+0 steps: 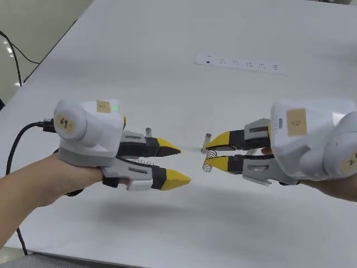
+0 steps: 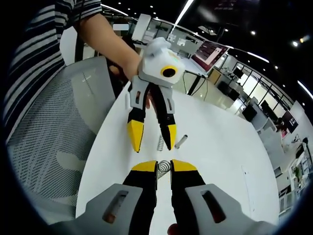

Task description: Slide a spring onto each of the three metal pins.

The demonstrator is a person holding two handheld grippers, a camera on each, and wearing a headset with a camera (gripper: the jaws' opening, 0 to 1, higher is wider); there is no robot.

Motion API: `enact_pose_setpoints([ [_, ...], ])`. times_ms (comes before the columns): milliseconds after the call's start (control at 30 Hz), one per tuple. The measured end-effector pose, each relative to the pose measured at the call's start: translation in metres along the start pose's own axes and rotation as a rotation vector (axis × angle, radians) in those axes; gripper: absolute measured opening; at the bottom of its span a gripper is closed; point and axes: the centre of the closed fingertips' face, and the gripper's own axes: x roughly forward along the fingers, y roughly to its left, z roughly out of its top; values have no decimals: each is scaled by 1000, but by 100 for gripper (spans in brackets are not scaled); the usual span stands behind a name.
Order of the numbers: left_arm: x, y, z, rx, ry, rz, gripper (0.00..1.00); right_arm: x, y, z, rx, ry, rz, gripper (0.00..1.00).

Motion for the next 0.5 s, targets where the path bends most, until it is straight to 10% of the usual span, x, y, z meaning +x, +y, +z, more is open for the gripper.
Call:
enact_pose_setpoints([
  [500, -43, 30, -18, -46, 11, 125, 53, 0, -7, -8, 6, 14, -25, 7],
])
